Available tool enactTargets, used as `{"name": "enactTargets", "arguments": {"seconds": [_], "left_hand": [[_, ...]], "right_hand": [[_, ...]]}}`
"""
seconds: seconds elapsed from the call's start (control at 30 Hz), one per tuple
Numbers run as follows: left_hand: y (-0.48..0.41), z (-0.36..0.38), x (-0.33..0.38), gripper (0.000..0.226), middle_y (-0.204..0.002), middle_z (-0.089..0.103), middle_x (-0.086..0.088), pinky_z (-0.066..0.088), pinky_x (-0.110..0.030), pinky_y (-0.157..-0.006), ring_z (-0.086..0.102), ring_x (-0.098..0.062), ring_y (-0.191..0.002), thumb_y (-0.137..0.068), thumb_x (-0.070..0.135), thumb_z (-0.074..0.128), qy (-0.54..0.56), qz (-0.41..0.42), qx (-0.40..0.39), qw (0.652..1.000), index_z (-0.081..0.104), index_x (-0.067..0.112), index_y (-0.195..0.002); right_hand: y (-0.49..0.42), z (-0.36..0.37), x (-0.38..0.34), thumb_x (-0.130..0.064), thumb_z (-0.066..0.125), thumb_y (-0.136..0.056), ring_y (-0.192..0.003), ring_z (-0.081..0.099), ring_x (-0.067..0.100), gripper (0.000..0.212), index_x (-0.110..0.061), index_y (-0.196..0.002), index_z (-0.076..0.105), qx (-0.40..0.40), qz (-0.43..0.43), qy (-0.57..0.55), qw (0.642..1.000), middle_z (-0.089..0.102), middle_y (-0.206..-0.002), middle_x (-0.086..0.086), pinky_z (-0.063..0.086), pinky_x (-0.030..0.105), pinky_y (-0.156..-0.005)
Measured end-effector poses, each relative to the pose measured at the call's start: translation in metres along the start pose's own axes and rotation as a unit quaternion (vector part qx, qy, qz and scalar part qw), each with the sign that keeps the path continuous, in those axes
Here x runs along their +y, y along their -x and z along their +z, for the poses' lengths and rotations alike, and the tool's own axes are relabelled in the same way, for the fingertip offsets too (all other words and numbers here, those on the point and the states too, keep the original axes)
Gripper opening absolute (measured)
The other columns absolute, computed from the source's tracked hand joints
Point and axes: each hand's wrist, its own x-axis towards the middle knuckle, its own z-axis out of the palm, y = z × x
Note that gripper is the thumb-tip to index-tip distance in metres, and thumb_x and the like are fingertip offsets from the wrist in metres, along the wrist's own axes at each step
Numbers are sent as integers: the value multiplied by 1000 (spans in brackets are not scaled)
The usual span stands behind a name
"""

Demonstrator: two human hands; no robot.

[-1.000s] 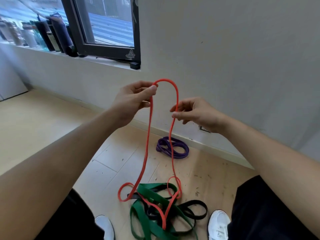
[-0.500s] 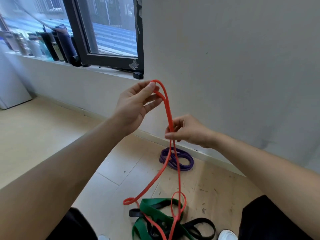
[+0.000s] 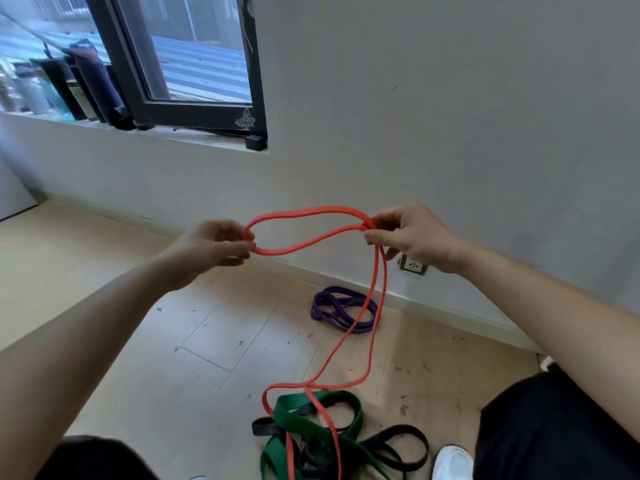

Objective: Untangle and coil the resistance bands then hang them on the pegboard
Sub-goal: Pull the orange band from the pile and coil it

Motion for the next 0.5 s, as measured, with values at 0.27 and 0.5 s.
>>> {"name": "enactTargets", "arguments": {"seconds": [0.27,0.5], "left_hand": [[8,44,17,39,-115,70,11,56,-30,-92,67,-2,-104,-89,30,77,-241,83,-126,959,65,31,-126],[17,94,31,38,-110,70,18,55,-30,-94,63,3,-107,-87,50,72,-236,186,-113,947,69,32,-120]], "right_hand": [[4,6,-5,-11,73,-92,-62,64,0,16,-8,-107,75,-57,-19,70,996,72,-82,0,52,16,-59],[9,14,-17,-16,79,-87,-77,68,1,20,-11,-106,77,-73,-73,107,989,74,-87,-5,52,14,-66]]}}
